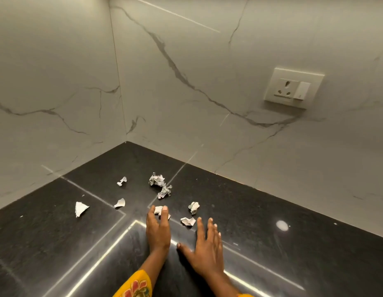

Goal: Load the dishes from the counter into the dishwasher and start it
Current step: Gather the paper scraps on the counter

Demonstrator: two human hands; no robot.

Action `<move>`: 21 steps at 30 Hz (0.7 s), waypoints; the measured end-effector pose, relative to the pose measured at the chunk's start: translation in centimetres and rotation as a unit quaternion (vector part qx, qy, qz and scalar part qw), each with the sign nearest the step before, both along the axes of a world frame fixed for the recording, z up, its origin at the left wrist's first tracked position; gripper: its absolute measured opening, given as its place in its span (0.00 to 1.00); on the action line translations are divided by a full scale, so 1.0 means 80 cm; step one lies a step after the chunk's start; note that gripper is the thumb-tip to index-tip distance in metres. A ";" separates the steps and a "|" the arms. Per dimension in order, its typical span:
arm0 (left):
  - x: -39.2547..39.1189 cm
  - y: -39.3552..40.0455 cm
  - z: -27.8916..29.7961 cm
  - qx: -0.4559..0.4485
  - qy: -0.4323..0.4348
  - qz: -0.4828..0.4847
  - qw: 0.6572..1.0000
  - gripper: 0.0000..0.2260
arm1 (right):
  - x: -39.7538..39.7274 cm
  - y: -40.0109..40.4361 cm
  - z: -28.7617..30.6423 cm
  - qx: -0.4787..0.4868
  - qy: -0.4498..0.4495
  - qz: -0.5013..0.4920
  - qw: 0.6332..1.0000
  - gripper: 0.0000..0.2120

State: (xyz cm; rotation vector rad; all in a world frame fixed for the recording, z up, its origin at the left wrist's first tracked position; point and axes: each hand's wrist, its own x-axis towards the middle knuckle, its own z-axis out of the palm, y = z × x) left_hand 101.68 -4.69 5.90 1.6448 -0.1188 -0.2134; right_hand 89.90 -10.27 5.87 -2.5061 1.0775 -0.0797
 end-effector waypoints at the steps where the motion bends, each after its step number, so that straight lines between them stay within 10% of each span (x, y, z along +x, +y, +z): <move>1: 0.007 0.000 0.000 0.004 -0.004 0.003 1.000 0.23 | 0.010 -0.002 -0.002 0.003 -0.003 0.000 1.000 0.46; 21: 0.126 -0.038 0.005 0.083 -0.080 -0.062 0.991 0.22 | 0.142 -0.051 -0.004 -0.045 0.010 0.074 0.996 0.48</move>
